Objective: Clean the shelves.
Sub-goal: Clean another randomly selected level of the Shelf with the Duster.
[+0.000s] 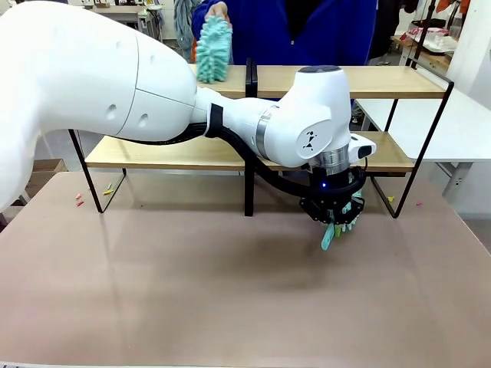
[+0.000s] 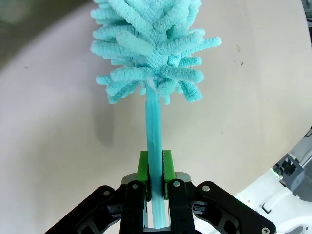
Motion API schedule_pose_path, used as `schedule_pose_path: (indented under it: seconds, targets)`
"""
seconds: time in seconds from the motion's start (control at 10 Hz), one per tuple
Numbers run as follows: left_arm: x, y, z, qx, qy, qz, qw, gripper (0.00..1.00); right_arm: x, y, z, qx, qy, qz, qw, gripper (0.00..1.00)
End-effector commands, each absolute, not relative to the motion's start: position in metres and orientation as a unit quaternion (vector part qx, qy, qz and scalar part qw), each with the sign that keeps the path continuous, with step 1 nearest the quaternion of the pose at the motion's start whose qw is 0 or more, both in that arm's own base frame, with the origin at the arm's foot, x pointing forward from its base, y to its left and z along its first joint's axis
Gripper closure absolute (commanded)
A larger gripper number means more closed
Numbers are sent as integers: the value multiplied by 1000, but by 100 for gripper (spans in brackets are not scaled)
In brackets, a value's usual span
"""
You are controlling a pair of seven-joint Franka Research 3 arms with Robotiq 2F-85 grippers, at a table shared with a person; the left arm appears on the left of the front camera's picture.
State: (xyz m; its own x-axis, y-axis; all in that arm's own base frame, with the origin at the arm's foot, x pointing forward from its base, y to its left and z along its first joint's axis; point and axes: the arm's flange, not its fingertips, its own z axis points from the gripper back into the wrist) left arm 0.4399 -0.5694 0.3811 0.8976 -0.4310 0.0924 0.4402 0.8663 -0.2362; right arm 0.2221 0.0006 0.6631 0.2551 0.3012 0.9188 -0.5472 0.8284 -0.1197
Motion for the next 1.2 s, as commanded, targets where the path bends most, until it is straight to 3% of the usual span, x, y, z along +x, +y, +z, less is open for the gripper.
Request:
schedule_pose_path:
  seconds: [0.0, 0.3, 0.9, 1.1]
  targets:
    - [440, -552, 374, -134, -34, -240, 961, 87, 222, 0, 664, 113, -547, 268, 785, 0]
    - [436, -534, 365, -110, -23, -247, 963, 87, 222, 0, 664, 113, -547, 268, 785, 0]
    - [431, -526, 365, -82, -2, -398, 914, 87, 222, 0, 664, 113, -547, 268, 785, 0]
    - [425, -520, 368, -115, 9, -459, 881, 87, 222, 0, 664, 113, -547, 268, 785, 0]
